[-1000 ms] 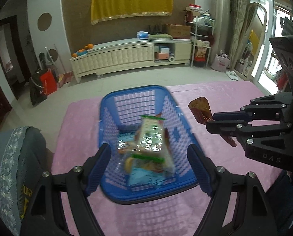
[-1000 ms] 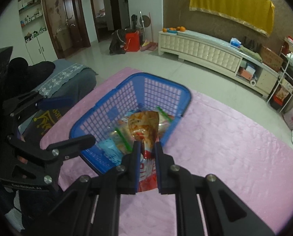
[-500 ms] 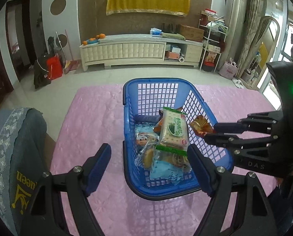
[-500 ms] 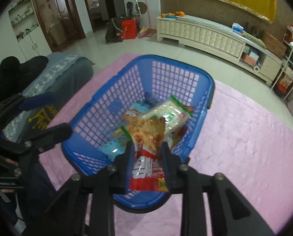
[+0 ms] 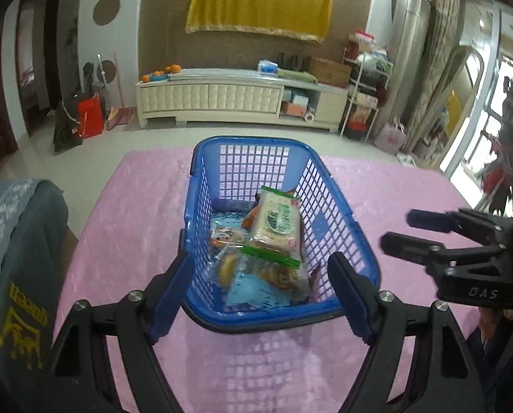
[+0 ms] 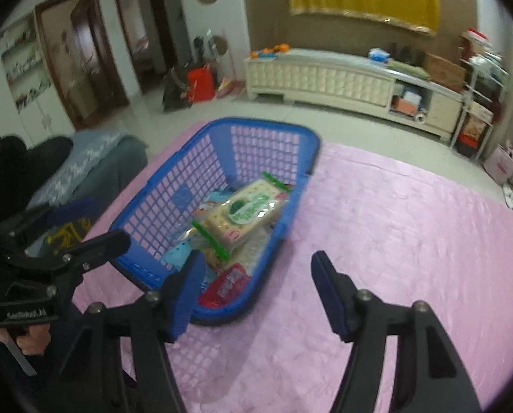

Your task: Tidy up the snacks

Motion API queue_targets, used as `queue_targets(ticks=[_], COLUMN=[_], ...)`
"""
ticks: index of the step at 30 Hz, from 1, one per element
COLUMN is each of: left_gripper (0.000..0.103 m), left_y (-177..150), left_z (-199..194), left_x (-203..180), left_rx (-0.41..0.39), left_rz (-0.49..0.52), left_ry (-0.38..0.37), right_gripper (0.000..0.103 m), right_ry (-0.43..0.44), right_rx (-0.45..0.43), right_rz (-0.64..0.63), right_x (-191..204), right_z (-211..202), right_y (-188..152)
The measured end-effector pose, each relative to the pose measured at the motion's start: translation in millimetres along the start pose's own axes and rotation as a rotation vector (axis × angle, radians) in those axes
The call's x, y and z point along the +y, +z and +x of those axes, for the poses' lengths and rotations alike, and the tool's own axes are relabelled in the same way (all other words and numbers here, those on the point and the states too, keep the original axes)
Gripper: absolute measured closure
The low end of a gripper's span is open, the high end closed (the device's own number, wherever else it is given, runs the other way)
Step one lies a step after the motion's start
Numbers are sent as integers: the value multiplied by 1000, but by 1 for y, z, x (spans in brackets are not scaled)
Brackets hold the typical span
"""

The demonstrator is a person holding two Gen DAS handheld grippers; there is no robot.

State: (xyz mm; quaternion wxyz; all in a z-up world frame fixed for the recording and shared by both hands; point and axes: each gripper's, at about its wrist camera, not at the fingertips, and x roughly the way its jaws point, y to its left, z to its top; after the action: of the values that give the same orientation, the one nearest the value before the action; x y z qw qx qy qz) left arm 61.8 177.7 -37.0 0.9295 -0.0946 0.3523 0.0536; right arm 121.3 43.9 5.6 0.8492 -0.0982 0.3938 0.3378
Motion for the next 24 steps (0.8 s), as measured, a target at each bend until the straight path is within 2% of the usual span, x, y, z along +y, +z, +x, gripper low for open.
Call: queue_targets(ticks=[3,7,11,12,14,16,17,20,24], left_gripper=[25,25,25,24,14,10,2,0,0], left_y=[-7,-21,-25,-26,-26,-26,-26,-28,-32], left_z=[-17,-48,-70,-77,-86,-96,-101,-114,-128], left_x=[-11,-34,-55,-61,-71,-80,-82,-89,-99], left_rx=[-65,-183,-231,-247,-277,-307,-317,-345,-375], left_rz=[5,53,67,79,99,112,111,97,111], left_ry=[-8,-22,-39,-32,-11,-4,-7,-21,-12], right_gripper=[35,34,32,30,26,20,19,16,0], right_ry=[-46,-65,-85,-87,-92,-99,-105,-135,-186], right_rx=[-55,-127,-170,-190,-224,-264,-283,-327,-381], right_rz=[36,84,106,101,88,77,70,45,30], right_x=[-9,-20,-25,-24,-20,-17,-15,-9,-2], right_z=[-26,-60,-86,-93,-106,-124,-133,-152,-169], right_y=[-12,-31,-46,-49,-52,-56,-58,-63,-68])
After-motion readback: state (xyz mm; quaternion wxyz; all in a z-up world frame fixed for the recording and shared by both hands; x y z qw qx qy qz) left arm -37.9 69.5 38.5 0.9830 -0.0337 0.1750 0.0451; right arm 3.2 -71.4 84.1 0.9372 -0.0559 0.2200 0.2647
